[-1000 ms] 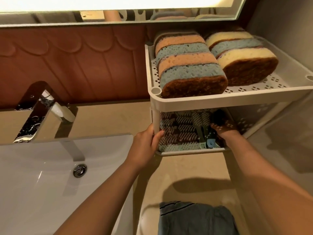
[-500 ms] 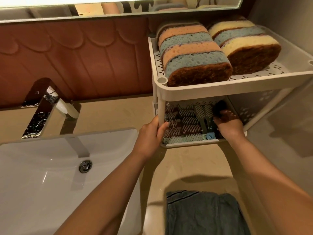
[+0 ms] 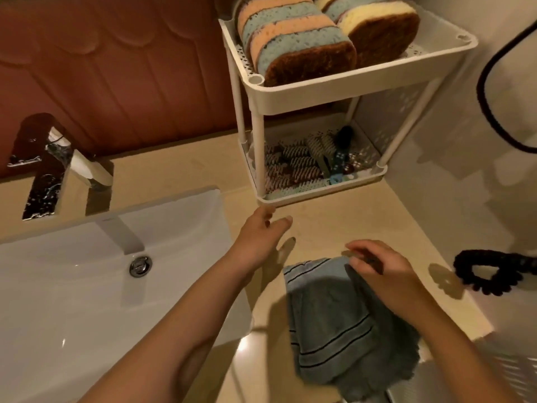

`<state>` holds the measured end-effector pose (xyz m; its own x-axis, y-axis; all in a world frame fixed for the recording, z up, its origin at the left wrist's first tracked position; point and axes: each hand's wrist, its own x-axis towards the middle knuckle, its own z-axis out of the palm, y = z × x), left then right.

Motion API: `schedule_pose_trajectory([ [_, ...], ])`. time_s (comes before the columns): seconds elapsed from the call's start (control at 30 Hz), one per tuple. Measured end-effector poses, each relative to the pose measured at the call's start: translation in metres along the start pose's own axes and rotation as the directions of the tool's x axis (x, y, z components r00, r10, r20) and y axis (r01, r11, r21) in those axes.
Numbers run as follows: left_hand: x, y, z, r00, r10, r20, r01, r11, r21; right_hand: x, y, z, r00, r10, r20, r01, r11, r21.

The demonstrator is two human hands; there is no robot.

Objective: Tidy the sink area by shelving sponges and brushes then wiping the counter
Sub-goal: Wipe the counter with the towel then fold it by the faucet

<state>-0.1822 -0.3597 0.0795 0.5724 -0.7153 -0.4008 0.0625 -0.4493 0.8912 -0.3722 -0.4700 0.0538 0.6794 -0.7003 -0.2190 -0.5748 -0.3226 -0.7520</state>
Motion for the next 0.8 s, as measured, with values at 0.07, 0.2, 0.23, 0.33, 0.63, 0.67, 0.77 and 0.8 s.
schedule_pose_trajectory([
  [0.07,-0.016,-0.01,0.01,0.997,0.006,0.072,-0.009,0.999,0.047,-0.025,0.018,0.01,0.998,-0.017,-0.064,0.003,0.977,-0.215],
  [0.2,-0.039,-0.036,0.04,0.974,0.094,0.207,-0.152,0.947,0.284,-0.057,0.043,0.03,0.99,0.143,-0.021,-0.135,0.861,-0.491],
  [0.23,-0.042,-0.046,0.05,0.961,0.15,0.232,-0.231,0.898,0.376,-0.062,0.048,0.034,0.983,0.184,0.007,-0.154,0.839,-0.522],
  [0.33,-0.046,-0.075,0.081,0.915,0.287,0.284,-0.403,0.677,0.615,-0.074,0.056,0.043,0.98,0.198,-0.027,-0.179,0.811,-0.557],
  [0.63,-0.05,-0.116,0.091,0.917,0.323,0.233,-0.383,0.557,0.737,-0.052,0.048,0.07,0.984,0.14,-0.106,-0.176,0.815,-0.552],
  [0.67,-0.048,-0.116,0.09,0.917,0.338,0.213,-0.378,0.561,0.736,-0.048,0.046,0.072,0.986,0.127,-0.111,-0.167,0.812,-0.559],
  [0.77,-0.036,-0.116,0.082,0.922,0.348,0.169,-0.343,0.534,0.773,-0.031,0.041,0.077,0.991,0.081,-0.106,-0.128,0.802,-0.583],
  [0.8,-0.03,-0.115,0.079,0.92,0.354,0.166,-0.34,0.517,0.785,-0.024,0.039,0.08,0.991,0.068,-0.113,-0.122,0.798,-0.59],
])
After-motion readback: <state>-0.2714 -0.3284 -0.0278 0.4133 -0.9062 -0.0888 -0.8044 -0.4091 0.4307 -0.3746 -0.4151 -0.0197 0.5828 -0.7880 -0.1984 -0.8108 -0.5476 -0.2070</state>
